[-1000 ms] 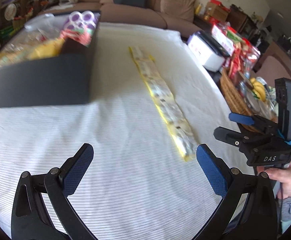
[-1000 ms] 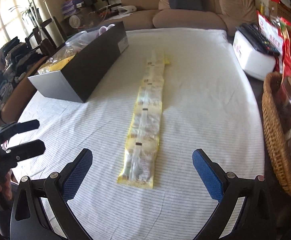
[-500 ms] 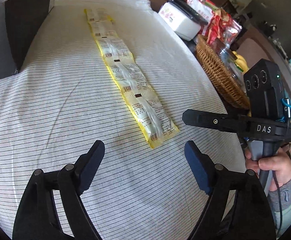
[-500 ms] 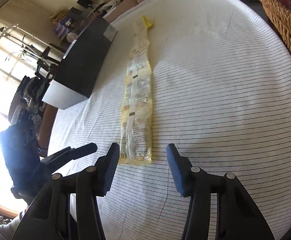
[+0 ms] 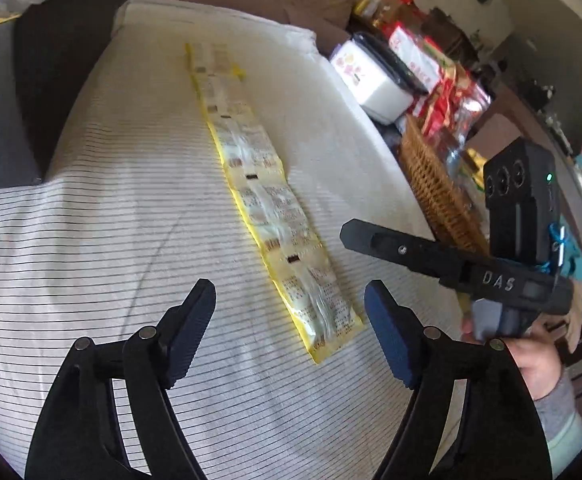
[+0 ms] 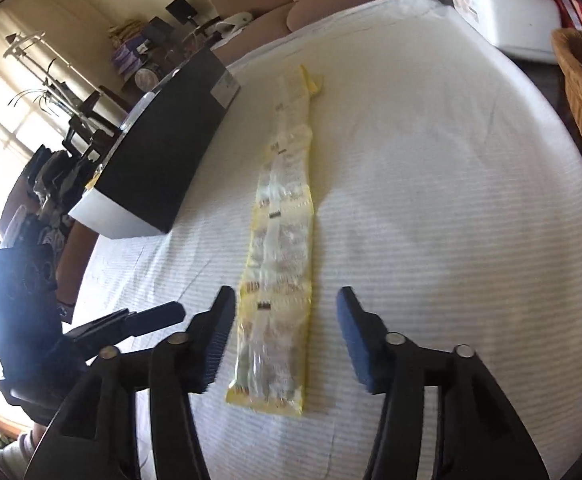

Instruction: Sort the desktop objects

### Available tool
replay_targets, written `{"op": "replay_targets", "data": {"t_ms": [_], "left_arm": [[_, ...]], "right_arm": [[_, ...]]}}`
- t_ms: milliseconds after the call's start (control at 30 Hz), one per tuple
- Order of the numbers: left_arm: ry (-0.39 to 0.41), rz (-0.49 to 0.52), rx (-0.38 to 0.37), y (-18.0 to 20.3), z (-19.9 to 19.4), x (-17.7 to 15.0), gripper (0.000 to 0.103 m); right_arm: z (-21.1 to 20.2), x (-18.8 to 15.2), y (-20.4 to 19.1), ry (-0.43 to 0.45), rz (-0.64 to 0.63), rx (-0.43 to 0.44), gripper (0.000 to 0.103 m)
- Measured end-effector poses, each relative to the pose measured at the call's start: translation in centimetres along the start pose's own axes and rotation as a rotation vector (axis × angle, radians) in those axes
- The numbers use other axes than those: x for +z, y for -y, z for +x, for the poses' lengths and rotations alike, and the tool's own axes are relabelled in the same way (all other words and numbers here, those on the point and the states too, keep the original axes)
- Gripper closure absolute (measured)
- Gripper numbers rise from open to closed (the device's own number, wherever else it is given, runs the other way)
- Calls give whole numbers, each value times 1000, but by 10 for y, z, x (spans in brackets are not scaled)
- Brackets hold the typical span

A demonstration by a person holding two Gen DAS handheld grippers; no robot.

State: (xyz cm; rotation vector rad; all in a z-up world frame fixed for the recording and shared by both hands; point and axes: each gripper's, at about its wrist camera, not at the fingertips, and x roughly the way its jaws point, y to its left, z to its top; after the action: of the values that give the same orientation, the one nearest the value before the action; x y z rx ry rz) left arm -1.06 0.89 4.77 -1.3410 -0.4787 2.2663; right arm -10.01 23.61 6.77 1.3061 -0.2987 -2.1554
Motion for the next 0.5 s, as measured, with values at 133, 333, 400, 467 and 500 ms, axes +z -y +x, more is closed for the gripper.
{"op": "replay_targets", "data": {"t_ms": [133,333,400,467,500], "left_arm": [[67,-88,19,-32,-30,12,28],[40,-153,17,-50,-31,14,28],[26,-144,-3,-45,-27,14,28],[14,-128,-11,-37,-23,12,28],[10,-122,-12,-34,-23,10,28]], "right_arm": [[22,0,-27,-18,-110,-92,33],[33,-35,-53,-85,-267,-298,33],[34,-43,-53,-86,-284,-328,32],[33,-49,-54,-78,-316,-349,34],[34,-51,-57,-74,-345,-359,37]]}}
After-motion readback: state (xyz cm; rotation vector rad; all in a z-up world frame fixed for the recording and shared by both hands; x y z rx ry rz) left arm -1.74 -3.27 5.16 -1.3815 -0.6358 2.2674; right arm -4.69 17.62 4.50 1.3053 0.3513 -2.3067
